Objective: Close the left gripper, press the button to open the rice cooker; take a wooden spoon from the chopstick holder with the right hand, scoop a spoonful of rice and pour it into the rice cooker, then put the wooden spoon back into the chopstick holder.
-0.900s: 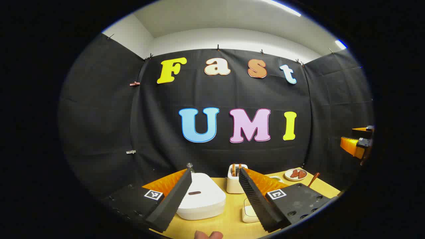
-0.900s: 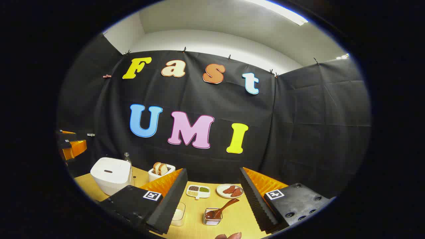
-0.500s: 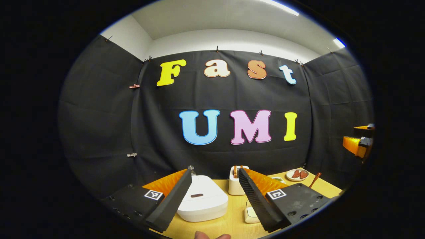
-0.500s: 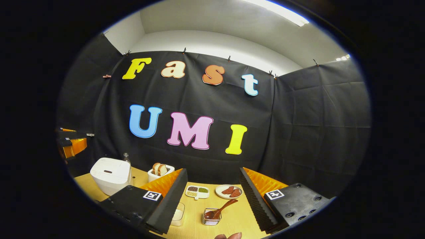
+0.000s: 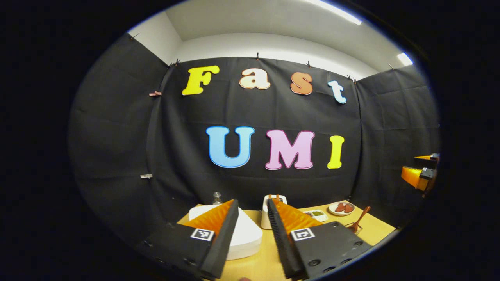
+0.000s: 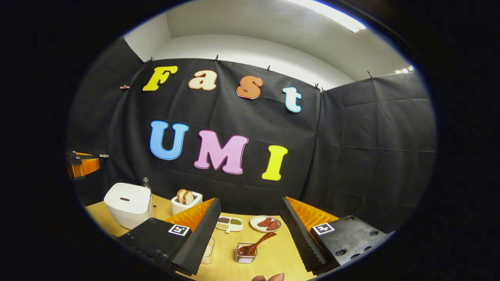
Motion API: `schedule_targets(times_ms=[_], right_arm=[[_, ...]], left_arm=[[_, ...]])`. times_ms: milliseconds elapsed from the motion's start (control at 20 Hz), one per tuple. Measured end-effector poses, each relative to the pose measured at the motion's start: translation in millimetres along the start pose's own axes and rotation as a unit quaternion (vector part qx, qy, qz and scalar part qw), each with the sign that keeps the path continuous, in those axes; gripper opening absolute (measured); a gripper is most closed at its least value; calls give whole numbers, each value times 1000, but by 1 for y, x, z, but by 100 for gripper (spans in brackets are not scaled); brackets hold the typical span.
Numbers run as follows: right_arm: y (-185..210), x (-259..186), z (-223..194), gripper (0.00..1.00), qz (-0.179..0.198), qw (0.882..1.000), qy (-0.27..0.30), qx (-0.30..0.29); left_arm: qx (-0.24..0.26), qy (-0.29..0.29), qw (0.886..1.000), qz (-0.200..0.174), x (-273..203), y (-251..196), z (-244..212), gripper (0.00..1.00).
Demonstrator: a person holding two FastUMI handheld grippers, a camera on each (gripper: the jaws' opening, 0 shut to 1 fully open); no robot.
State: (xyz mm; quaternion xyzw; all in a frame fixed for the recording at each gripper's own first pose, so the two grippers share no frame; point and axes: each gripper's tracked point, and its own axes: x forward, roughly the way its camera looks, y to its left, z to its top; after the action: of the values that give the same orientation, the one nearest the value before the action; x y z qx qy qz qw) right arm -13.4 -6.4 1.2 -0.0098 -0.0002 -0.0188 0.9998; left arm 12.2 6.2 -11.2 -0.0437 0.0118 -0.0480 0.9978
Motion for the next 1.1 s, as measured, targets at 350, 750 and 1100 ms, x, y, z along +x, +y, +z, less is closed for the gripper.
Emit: schedule_targets(times_ms=[350, 750, 1100], right_arm=[[-2, -5, 1, 98, -4, 1000, -2, -6], [-6, -12, 5, 98, -19, 1000, -4, -6], [-32, -15, -3, 97, -50, 999, -1, -14]], left_arm=[[-85, 57, 994, 31, 63, 69, -48, 8], [-215, 193, 957, -15, 148, 107, -138, 7], [-215, 277, 937, 2, 172, 114, -187, 7]])
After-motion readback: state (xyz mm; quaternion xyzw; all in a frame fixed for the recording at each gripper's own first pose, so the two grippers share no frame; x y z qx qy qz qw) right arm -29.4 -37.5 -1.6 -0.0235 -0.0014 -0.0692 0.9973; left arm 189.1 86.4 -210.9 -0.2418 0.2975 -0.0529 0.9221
